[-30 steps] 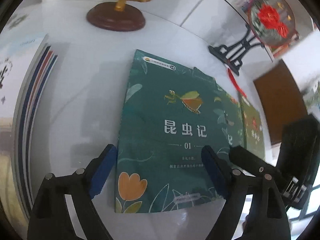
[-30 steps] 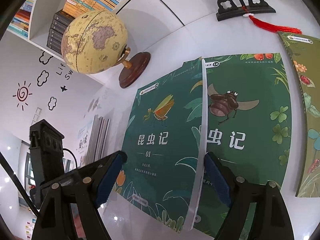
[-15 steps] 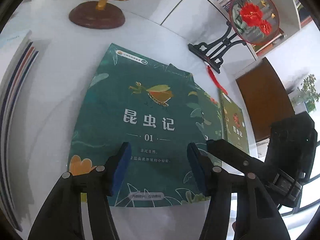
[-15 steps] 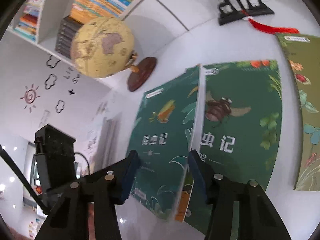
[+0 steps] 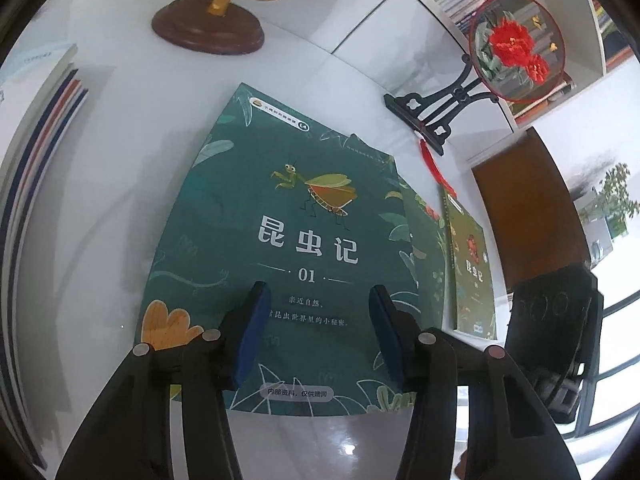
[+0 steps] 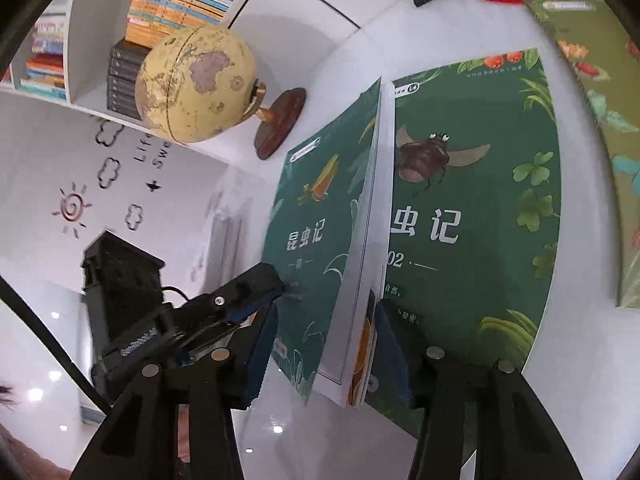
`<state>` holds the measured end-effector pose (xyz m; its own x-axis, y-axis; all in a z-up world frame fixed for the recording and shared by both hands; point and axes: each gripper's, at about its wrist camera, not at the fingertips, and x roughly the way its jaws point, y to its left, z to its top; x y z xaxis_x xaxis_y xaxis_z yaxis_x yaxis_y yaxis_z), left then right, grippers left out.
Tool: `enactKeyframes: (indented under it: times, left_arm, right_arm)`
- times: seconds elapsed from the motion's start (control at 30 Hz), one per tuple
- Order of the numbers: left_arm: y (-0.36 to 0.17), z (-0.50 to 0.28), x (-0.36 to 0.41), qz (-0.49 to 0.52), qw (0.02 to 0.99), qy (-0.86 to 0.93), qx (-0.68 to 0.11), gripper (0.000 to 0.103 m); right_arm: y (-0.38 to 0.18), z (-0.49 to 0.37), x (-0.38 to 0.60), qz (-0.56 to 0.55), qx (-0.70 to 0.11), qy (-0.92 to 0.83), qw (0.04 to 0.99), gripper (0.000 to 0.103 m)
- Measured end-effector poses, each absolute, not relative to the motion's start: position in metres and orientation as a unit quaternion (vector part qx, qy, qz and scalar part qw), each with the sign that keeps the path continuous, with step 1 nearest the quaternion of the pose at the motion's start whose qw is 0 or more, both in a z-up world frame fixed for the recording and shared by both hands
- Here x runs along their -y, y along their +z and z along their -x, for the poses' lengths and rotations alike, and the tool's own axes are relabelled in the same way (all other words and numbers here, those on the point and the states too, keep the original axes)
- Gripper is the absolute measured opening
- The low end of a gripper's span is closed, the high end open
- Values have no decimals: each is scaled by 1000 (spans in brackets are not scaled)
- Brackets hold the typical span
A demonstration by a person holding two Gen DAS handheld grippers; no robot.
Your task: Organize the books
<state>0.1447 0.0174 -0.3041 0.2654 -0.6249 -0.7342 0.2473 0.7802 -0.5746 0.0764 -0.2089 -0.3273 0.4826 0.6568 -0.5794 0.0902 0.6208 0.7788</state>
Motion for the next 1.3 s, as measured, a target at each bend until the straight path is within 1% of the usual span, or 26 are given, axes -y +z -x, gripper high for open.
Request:
enactKeyframes:
  times: [0.07,0.13,0.17,0.27,0.37,0.4,0.47,0.53,0.63,0.67,0.77,0.9,1.0,1.03,1.23,1.3]
  left_arm:
    - [-305,-145,-18,178,777,-280,-536,49]
    - [-305,-144,-17,173,778,-281,-534,49]
    - [-305,-144,-18,174,779,-282,-533,49]
    - [-307,-146,-20,180,775,-285,-534,49]
    - [-307,-148,-21,186,771,-285,-538,49]
    - [-306,-148,-21,185,769,-280,-543,49]
    - [-300,-148,-22,171,768,-263,-558,49]
    - [-294,-142,-25,134,783,-239,-559,49]
    - [-295,-134,-32,95,789,-215,-568,55]
    - [-297,-132,-34,93,784,-212,-576,55]
    - [-302,-122,-37,109,769,-226,-588,55]
    - [-305,-108,-26,112,752,-260,-595,56]
    - [-303,-103,-15,100,758,-261,-590,64]
    - [-303,-103,-14,106,758,-259,-589,68]
    - [-299,-102,-23,167,778,-252,-550,68]
    - [-308,-105,-23,175,776,-247,-553,67]
  right_arm:
    - [-325,-76,211,-409,-462,201,761,50]
    - [-316,-71,214,-430,-422,229,764,43]
    - [-313,-69,215,-436,-411,238,765,41]
    - [-314,-77,200,-404,-441,230,768,38]
    - [-330,-87,178,-401,-472,227,752,18]
    - [-333,-89,175,-396,-480,217,752,7]
    - [-332,-86,170,-386,-476,197,765,7]
    - [-327,-81,170,-382,-469,185,774,6]
    - [-317,-74,181,-398,-458,171,776,5]
    - [-314,-72,187,-395,-456,159,782,5]
    - [-312,-68,203,-373,-470,127,790,5]
    - [-317,-60,232,-427,-469,116,764,4]
    - [-312,-58,243,-438,-470,105,759,4]
    - [-308,-58,247,-430,-471,100,763,4]
    - [-306,-60,253,-364,-507,95,775,4]
    - [-308,-62,252,-336,-518,86,782,4]
